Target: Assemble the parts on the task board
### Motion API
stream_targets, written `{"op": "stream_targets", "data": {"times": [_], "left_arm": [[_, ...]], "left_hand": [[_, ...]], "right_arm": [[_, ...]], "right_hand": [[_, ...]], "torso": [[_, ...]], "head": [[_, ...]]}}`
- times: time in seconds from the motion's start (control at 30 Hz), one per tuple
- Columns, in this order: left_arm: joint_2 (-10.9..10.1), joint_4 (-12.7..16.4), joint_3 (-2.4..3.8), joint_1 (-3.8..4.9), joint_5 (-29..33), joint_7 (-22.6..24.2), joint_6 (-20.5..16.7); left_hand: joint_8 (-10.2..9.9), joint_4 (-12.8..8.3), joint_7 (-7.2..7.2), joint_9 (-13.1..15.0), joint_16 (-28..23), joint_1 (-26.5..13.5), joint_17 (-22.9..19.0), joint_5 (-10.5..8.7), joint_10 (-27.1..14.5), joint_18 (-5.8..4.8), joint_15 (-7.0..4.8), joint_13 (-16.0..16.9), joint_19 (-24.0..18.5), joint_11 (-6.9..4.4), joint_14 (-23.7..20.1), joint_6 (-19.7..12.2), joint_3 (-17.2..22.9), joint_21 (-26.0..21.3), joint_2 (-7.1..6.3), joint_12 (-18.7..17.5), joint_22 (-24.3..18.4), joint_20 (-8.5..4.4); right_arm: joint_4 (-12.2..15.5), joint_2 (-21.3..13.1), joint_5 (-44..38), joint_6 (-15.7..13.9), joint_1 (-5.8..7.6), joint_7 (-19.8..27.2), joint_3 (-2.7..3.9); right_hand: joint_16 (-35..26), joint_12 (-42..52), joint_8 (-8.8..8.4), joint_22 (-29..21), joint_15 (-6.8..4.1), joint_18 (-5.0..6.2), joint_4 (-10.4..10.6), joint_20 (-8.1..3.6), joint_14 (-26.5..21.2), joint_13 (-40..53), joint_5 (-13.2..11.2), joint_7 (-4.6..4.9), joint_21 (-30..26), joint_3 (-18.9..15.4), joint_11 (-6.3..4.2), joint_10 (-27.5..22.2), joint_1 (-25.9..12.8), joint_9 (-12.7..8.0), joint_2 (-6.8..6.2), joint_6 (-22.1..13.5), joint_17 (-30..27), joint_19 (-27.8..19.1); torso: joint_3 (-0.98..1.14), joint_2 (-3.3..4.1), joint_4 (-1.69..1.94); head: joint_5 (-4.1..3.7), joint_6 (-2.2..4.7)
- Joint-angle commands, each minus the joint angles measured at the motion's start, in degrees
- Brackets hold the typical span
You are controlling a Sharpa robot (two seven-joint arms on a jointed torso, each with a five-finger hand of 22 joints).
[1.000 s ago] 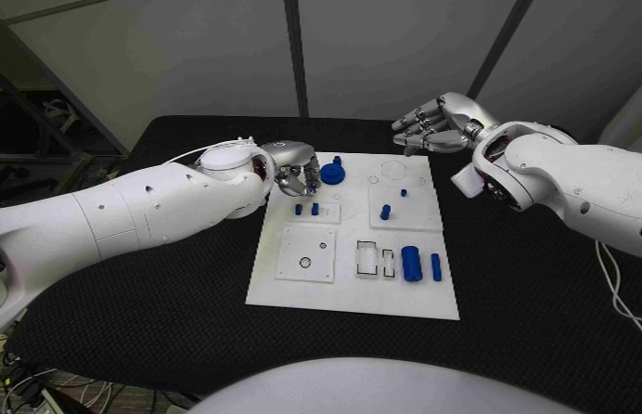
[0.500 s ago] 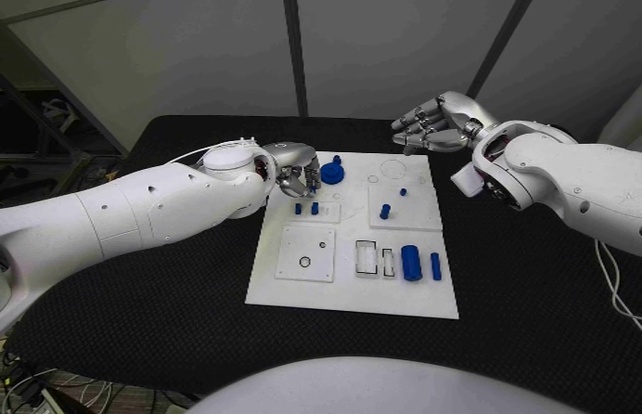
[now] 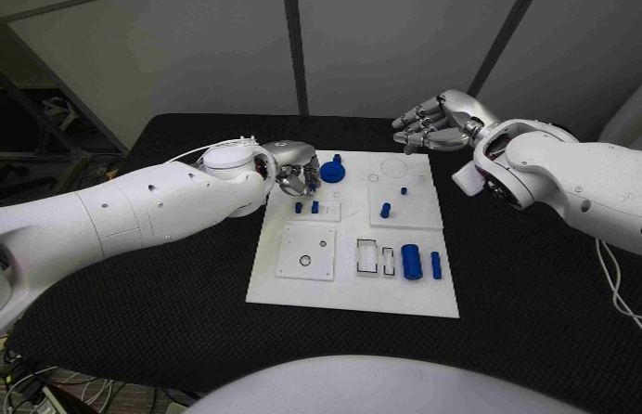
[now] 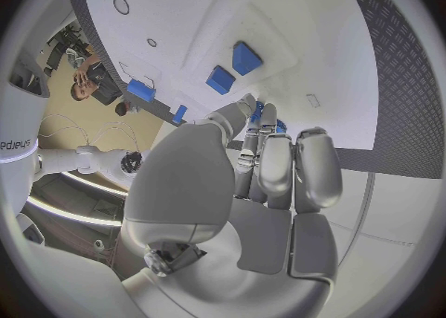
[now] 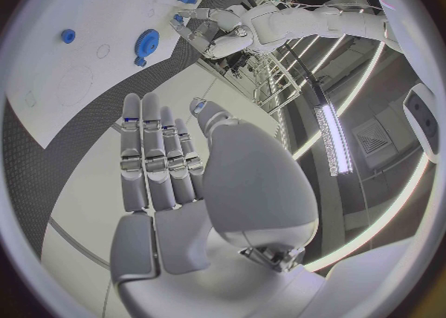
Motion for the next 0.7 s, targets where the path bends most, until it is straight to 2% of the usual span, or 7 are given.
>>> {"op": "stream_targets", "data": {"times": [0.03, 0.7], "left_arm": [[-0.1, 0.0, 0.03, 0.03, -0.4, -0.4, 0.0], [-0.3, 0.5, 0.03, -0.01, -0.4, -0.1, -0.5]], "left_hand": [[0.1, -0.5, 0.0, -0.1, 0.0, -0.1, -0.1, 0.08, 0.7, -7.77, 0.32, 0.2, 0.6, 0.0, 0.9, 0.7, 0.0, 0.5, 0.29, 0.0, 1.9, -0.02], [0.3, -0.6, -0.18, 0.0, 0.1, -0.2, -0.2, 0.08, 1.3, -7.82, 0.17, 0.3, 0.7, -0.18, 0.9, 1.4, -0.2, 0.8, 0.48, 0.0, 2.2, -0.12]], "right_arm": [[0.1, 0.0, 0.0, -0.4, 0.11, 0.4, 0.02], [0.1, -0.1, 0.0, -0.4, 0.12, 0.4, 0.02]], "right_hand": [[-0.3, 0.1, 0.16, -0.1, 0.36, 0.23, -0.3, 0.1, 0.1, -0.1, 0.2, 0.2, -0.3, -0.1, -0.07, -0.2, 0.1, 0.0, 0.27, -0.1, -0.1, 0.4], [-0.3, 0.1, 0.16, -0.1, 0.36, 0.23, -0.3, 0.1, 0.1, -0.1, 0.2, 0.2, -0.3, -0.1, -0.07, -0.2, 0.1, 0.0, 0.27, -0.1, -0.1, 0.4]], "torso": [[0.01, -0.04, 0.01], [-0.01, 0.0, -0.01]], "head": [[0.05, -0.05], [-0.07, -0.09]]}}
